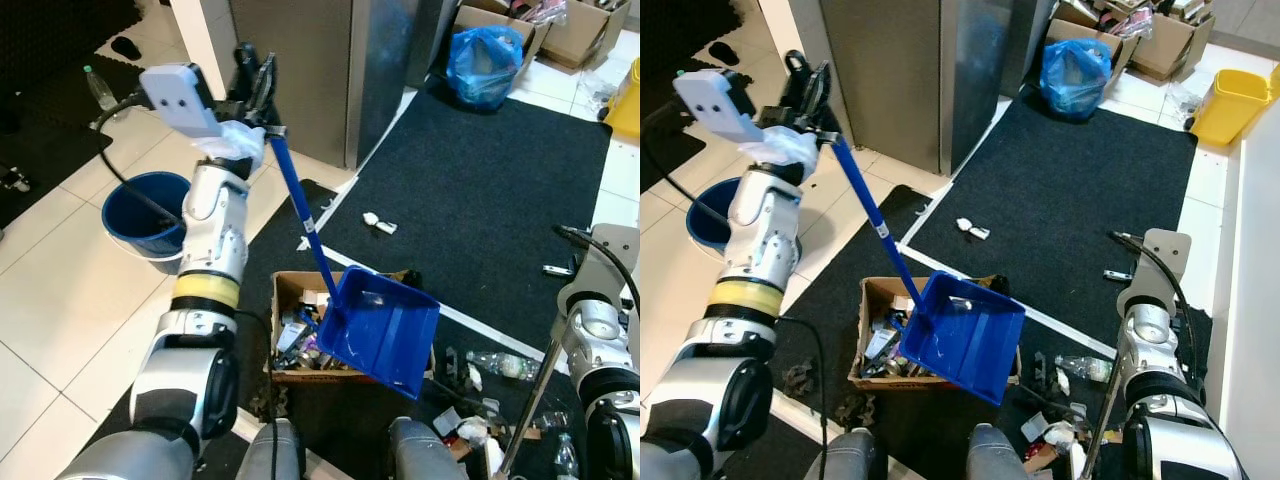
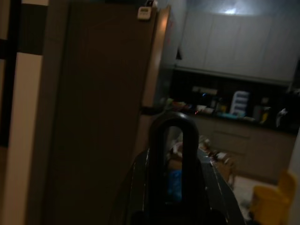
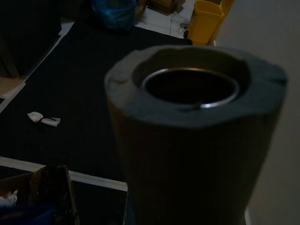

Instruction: Sweep floor

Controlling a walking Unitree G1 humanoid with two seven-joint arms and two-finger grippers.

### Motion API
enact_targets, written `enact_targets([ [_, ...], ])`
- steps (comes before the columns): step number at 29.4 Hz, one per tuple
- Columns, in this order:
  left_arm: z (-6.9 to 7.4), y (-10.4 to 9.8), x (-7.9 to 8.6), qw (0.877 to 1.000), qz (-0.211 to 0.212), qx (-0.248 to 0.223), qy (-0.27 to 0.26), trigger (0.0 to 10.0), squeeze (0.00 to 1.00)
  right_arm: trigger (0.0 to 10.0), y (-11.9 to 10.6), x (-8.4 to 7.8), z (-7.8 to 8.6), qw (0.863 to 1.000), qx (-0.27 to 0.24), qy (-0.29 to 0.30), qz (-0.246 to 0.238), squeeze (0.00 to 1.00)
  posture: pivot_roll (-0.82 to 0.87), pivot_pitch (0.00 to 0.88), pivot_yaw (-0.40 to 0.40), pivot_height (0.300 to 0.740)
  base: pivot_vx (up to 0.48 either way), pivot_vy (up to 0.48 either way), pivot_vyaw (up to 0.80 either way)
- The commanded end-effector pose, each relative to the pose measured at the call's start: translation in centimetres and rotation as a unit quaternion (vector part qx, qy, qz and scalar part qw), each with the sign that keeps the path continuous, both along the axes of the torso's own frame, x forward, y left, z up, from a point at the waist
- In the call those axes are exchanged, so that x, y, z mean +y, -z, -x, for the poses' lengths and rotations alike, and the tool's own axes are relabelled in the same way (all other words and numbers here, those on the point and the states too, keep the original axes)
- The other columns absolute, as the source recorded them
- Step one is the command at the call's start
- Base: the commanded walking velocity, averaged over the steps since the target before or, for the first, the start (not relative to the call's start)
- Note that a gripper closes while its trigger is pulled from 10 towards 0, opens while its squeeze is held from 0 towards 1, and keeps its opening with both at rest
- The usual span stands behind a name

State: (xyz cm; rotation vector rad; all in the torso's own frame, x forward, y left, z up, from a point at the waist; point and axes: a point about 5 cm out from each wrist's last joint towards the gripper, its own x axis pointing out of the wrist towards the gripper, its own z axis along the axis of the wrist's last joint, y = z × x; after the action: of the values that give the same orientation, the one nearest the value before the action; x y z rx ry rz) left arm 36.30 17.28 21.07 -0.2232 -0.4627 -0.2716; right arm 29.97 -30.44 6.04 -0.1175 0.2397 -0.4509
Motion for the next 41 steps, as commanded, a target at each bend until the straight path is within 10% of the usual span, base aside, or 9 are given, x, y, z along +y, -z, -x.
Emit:
enact_targets([
  [1,0.3,-0.7,0.8,1.0,-0.011,-0.012,-0.013,10.0,0.0,10.0,0.0,-0.6,0.2,1.0,0.014,0.007,0.011,0.0,0.12,0.03,-0.018,0.74,0.0,0.0,0.0],
  [41,1.1,2.7,-1.7,0.999,-0.006,0.05,0.0,10.0,0.0,10.0,-0.6,-0.1,-0.9,1.0,0.01,0.007,-0.021,0.0,0.13,0.016,-0.039,0.74,-0.152,0.0,0.0],
])
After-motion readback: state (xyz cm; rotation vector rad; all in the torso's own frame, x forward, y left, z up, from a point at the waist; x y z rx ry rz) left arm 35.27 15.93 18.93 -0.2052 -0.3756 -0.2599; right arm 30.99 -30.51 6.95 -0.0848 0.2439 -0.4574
